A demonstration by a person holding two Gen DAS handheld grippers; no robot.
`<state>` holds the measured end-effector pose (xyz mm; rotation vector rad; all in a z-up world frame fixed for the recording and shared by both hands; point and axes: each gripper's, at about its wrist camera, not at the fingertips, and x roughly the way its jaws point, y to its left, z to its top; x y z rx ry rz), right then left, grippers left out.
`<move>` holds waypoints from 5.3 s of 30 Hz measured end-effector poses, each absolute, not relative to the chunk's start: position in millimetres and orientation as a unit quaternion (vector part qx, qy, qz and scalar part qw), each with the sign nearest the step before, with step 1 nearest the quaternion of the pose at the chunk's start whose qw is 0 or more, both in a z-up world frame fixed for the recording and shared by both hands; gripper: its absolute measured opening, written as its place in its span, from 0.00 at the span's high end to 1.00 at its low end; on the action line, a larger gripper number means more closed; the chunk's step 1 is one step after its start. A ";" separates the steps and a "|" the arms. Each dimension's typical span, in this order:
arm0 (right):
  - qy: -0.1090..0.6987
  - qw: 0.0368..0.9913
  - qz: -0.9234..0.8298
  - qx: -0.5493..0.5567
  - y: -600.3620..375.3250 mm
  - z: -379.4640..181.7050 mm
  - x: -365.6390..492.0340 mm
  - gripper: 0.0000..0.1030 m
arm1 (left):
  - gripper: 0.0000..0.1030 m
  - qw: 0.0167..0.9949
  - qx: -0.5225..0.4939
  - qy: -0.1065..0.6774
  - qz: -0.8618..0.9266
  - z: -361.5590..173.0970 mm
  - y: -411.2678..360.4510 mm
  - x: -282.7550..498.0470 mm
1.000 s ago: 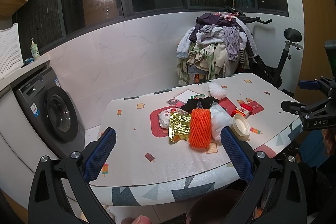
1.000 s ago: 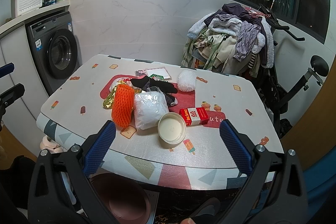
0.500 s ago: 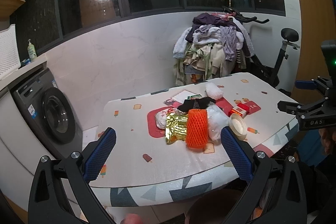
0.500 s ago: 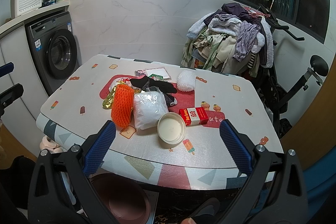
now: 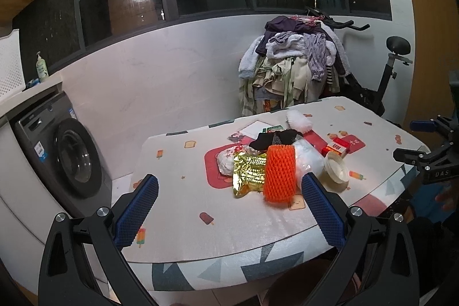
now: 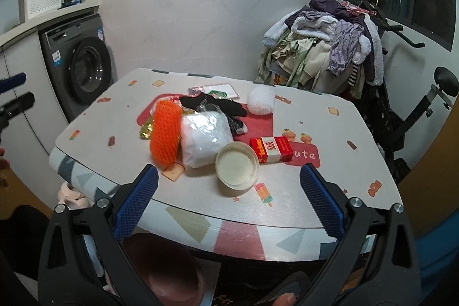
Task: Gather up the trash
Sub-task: 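Grasp the white plastic lid with the right tool while the left tool grasps the orange net, then carry the orange net and white lid down to the brown bin, then open both tools to drop the net and lid into the bin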
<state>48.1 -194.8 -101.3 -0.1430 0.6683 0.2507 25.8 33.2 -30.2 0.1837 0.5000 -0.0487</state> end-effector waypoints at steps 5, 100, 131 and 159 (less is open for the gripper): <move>0.371 0.920 0.117 -0.057 -200.3 -131.7 68.3 0.05 | 0.05 0.956 0.078 0.278 -0.045 -50.2 33.8 37.7; 0.378 0.903 0.204 0.009 -166.8 -197.8 32.9 0.16 | 0.77 0.872 -0.001 0.437 -0.221 -180.2 -5.4 14.7; 0.443 0.863 0.240 -0.040 -129.8 -272.3 -1.9 0.16 | 0.23 0.862 0.018 0.462 -0.208 -244.0 -5.6 -23.1; 0.527 0.787 0.288 -0.143 -75.9 -321.1 -6.4 0.07 | 0.09 0.899 -0.040 0.422 -0.109 -234.0 37.2 -25.2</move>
